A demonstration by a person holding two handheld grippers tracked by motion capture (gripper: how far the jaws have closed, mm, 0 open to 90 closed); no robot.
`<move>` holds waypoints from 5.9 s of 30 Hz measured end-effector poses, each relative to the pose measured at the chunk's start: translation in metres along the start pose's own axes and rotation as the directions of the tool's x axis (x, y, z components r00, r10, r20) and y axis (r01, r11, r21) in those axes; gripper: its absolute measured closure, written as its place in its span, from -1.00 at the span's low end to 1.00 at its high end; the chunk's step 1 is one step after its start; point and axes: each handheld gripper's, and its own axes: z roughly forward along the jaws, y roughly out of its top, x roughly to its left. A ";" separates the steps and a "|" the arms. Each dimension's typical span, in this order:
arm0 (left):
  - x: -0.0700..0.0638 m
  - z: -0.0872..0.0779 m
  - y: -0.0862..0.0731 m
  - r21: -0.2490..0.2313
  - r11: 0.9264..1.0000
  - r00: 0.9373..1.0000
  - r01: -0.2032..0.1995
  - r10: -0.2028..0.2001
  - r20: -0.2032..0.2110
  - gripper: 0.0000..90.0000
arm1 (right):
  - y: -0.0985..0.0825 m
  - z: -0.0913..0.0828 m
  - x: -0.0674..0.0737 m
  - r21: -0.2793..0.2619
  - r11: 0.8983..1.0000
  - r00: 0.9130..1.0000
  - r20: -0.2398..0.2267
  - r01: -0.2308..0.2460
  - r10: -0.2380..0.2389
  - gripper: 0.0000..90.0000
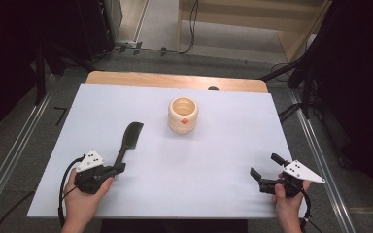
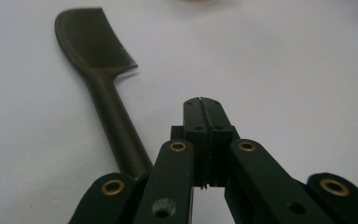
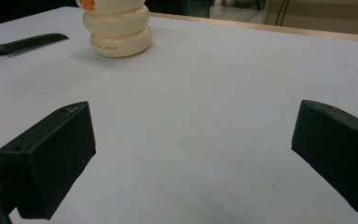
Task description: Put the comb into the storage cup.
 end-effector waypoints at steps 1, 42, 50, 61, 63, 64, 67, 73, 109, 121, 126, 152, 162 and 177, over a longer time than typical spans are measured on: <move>0.000 0.002 -0.001 0.021 1.000 1.000 0.003 -0.003 0.004 1.00 | 0.000 0.000 0.000 0.000 1.000 1.000 0.000 0.000 0.000 -1.00; 0.048 -0.019 0.013 0.060 0.997 0.988 0.040 -0.030 -0.149 0.44 | 0.000 0.000 -0.001 -0.006 1.000 0.999 -0.038 -0.004 0.003 -1.00; 0.059 -0.005 0.034 0.157 0.987 0.990 0.028 -0.005 -0.141 0.12 | 0.000 0.000 0.000 -0.003 1.000 0.999 -0.040 0.006 -0.006 -1.00; 0.050 0.026 0.054 0.314 0.948 0.984 -0.042 0.094 -0.153 0.21 | 0.000 0.000 0.000 -0.002 1.000 0.999 -0.051 0.011 -0.011 -1.00; 0.050 0.028 0.053 0.331 0.943 0.982 -0.047 0.104 -0.157 0.27 | -0.001 0.000 0.000 -0.002 1.000 0.999 -0.050 0.012 -0.012 -1.00; 0.050 0.029 0.052 0.338 0.940 0.983 -0.045 0.102 -0.154 0.27 | -0.001 0.000 0.000 -0.002 1.000 0.999 -0.050 0.012 -0.012 -1.00; 0.051 0.031 0.048 0.353 0.935 0.984 -0.037 0.095 -0.149 0.30 | -0.001 0.000 0.000 0.001 1.000 0.999 -0.049 0.009 -0.009 -1.00; 0.052 0.035 0.042 0.388 0.921 0.985 -0.047 0.108 -0.137 0.35 | -0.001 0.001 0.000 0.003 1.000 0.999 -0.045 0.017 -0.016 -1.00; 0.043 0.003 0.031 -0.047 0.999 0.997 0.021 -0.025 -0.078 0.61 | 0.008 0.008 0.015 0.022 0.999 0.998 -0.037 0.042 -0.041 -1.00; 0.016 0.001 0.034 -0.175 0.984 0.996 -0.044 0.029 -0.085 0.61 | 0.038 0.018 0.046 -0.003 0.997 0.994 -0.073 0.077 -0.077 -1.00; 0.006 0.005 0.036 -0.198 0.978 0.996 -0.065 0.051 -0.075 0.61 | 0.052 0.030 0.063 -0.008 0.996 0.992 -0.091 0.085 -0.085 -1.00; -0.039 0.022 0.041 -0.275 0.953 0.988 -0.130 0.103 -0.113 0.61 | 0.103 0.074 0.117 -0.049 0.999 0.964 -0.266 -0.003 -0.010 -1.00; -0.056 0.027 0.039 -0.309 0.936 0.983 -0.167 0.133 -0.126 0.61 | 0.110 0.087 0.129 -0.009 0.995 0.944 -0.318 -0.101 0.093 -1.00; -0.096 0.045 0.030 -0.316 0.918 0.971 -0.239 0.221 -0.094 0.61 | 0.108 0.087 0.156 0.049 0.995 0.945 -0.311 -0.087 0.098 -1.00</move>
